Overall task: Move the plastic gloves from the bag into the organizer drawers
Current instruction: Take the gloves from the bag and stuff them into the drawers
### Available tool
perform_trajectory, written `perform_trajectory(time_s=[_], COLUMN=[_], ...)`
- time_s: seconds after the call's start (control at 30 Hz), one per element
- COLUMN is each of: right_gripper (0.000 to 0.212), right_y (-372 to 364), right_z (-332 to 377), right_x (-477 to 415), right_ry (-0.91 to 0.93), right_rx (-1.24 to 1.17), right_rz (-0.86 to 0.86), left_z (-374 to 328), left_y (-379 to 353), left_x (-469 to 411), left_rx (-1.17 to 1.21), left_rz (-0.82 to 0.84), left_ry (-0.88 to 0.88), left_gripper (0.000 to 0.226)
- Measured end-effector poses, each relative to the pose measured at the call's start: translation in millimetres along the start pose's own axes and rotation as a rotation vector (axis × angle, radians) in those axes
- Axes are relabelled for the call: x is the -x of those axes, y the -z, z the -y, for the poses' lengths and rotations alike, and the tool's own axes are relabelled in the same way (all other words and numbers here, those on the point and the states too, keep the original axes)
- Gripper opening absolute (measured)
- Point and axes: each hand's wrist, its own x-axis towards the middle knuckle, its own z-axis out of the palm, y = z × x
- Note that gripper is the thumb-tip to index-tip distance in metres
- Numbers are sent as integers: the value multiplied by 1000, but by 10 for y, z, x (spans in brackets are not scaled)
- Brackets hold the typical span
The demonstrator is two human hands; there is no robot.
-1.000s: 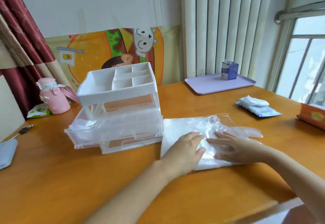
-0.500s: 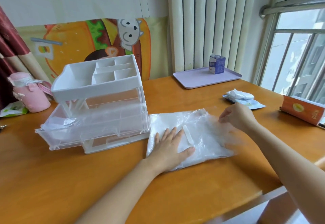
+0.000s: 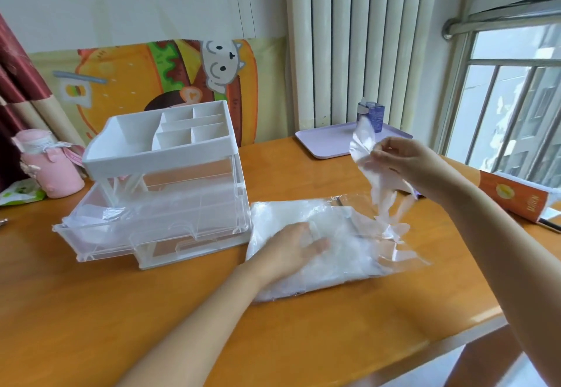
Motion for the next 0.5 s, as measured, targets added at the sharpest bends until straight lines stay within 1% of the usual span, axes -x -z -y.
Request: perform_trajectory(time_s=[0.03, 0.1, 0.2, 0.27, 0.4, 0.47, 0.5], right_gripper=[15, 15, 13, 14, 18, 19, 17], right_y=[-3, -16, -24, 4, 67, 49, 29], right_z=[34, 111, 215, 274, 398, 467, 486], right_x=[-5, 1, 20, 40, 68, 94, 106], right_ry=[21, 68, 139, 138, 147, 152, 147], right_rx=[-115, -264, -301, -319, -429, -456, -434], right_rz=[91, 255, 447, 540, 751, 771, 750], left_z=[-80, -228, -404, -481, -532, -552, -549], left_y=[32, 79, 134, 199, 308, 322, 304], left_x=[6, 16, 31, 46, 98, 103, 93], left_rx=[129, 283, 498, 652, 760, 755, 690], left_rz=[-36, -106, -168, -169, -105, -46, -12], left_ry=[-17, -97, -200, -225, -304, -289, -283], left_gripper=[74, 92, 129, 144, 143, 140, 134])
